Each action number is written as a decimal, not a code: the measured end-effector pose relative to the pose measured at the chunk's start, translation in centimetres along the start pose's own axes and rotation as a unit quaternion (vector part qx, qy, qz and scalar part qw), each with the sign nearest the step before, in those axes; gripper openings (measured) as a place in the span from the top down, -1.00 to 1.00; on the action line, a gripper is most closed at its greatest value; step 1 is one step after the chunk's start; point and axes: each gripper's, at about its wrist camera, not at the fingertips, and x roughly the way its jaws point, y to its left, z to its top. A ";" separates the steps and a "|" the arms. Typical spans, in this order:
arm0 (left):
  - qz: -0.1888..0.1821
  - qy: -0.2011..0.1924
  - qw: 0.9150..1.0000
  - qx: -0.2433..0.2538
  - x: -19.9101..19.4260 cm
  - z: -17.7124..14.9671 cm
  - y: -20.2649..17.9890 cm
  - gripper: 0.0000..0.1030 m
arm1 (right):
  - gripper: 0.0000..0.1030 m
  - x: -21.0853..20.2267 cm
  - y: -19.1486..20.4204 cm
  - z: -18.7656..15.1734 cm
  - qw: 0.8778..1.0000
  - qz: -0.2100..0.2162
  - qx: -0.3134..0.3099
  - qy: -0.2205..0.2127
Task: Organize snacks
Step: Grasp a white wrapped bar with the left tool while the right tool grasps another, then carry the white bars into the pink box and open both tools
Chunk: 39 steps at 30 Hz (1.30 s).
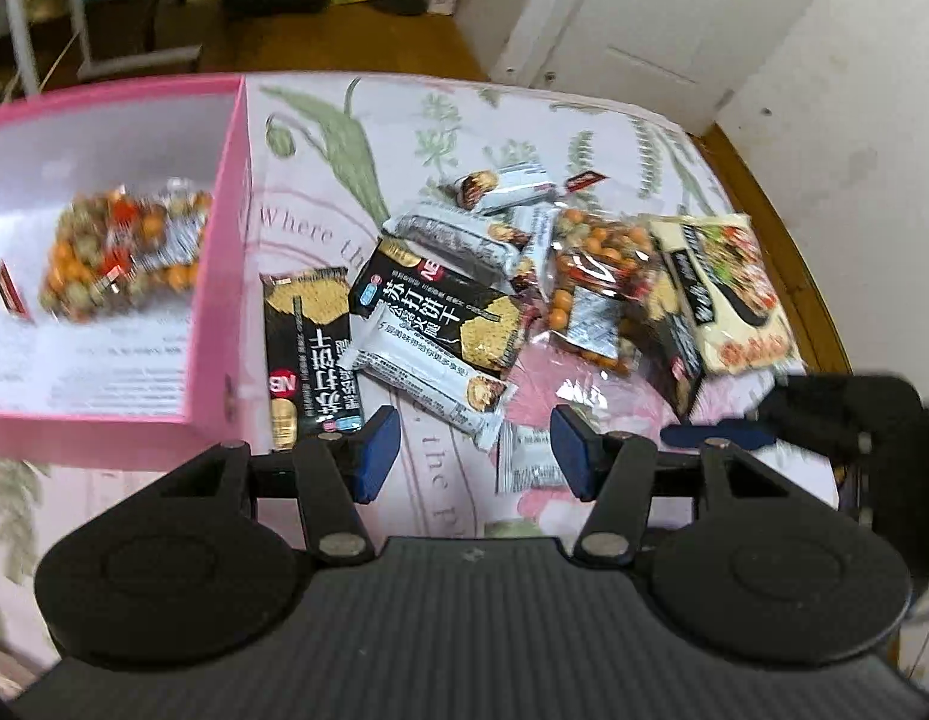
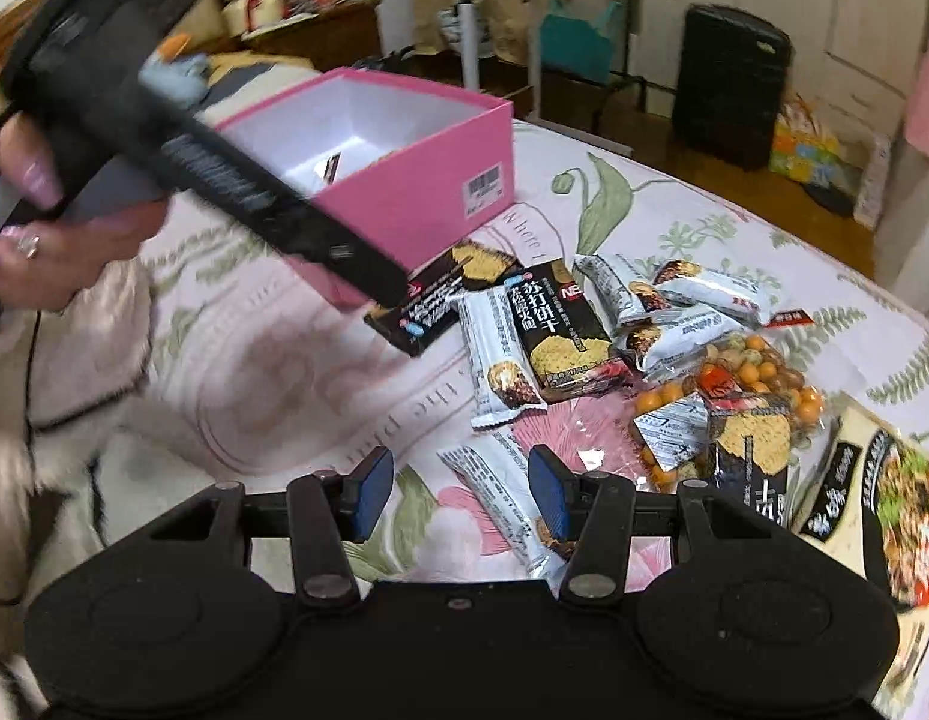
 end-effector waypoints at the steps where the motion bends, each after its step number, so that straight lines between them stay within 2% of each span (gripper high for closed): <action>1: 0.005 0.004 1.000 -0.012 0.9 0.0 0.0 -0.06 | -0.07 0.5 0.0 -0.2 1.000 -0.004 -0.014 0.002; 6: 0.031 0.026 0.996 -0.075 5.6 0.6 0.3 -0.03 | -0.07 3.5 0.7 -1.5 0.994 -0.040 -0.103 0.021; 10: 0.108 -0.018 0.989 -0.104 7.2 1.0 -0.1 -0.03 | -0.06 6.2 2.0 -2.5 0.983 -0.069 -0.165 0.033; 12: 0.120 -0.029 0.986 -0.115 7.7 0.9 -0.3 -0.03 | -0.06 6.6 1.9 -2.6 0.983 -0.081 -0.162 0.028; 16: 0.107 -0.008 0.980 -0.169 9.1 0.2 0.1 -0.06 | 0.02 6.3 0.8 -2.4 0.991 -0.076 -0.108 0.025; 17: 0.105 -0.010 0.978 -0.179 9.4 0.0 0.2 -0.06 | 0.13 6.2 0.6 -2.4 0.992 -0.072 -0.096 0.025; 19: 0.113 -0.022 0.976 -0.186 9.6 -0.5 -0.3 -0.05 | 0.17 5.8 0.3 -2.6 0.995 -0.074 -0.067 0.021; 20: 0.119 -0.024 0.975 -0.184 9.7 -0.6 -0.6 0.03 | 0.20 5.7 0.1 -2.7 0.996 -0.079 -0.047 0.020; 21: 0.121 -0.022 0.975 -0.184 9.7 -0.7 -0.8 0.27 | 0.21 5.5 -0.2 -2.7 0.996 -0.088 -0.017 0.021; 23: 0.118 -0.020 0.975 -0.188 9.5 -0.9 -0.8 0.33 | 0.23 5.2 -1.3 -2.7 0.992 -0.093 0.082 0.025; 25: 0.121 -0.018 0.976 -0.178 9.1 -0.9 -1.0 0.40 | 0.25 4.5 -1.7 -2.8 0.988 -0.071 0.138 0.015; 29: 0.114 -0.017 0.981 -0.157 7.5 -1.6 -0.9 0.42 | 0.26 3.1 -1.3 -2.9 0.982 -0.064 0.175 0.002; 33: 0.112 -0.008 0.986 -0.124 5.4 -2.6 -1.1 0.42 | 0.27 2.1 -1.7 -3.0 0.973 -0.025 0.229 0.009; 39: 0.101 0.023 0.990 -0.097 2.8 -4.2 -1.1 0.42 | 0.28 0.6 -1.3 -3.1 0.965 0.008 0.262 0.016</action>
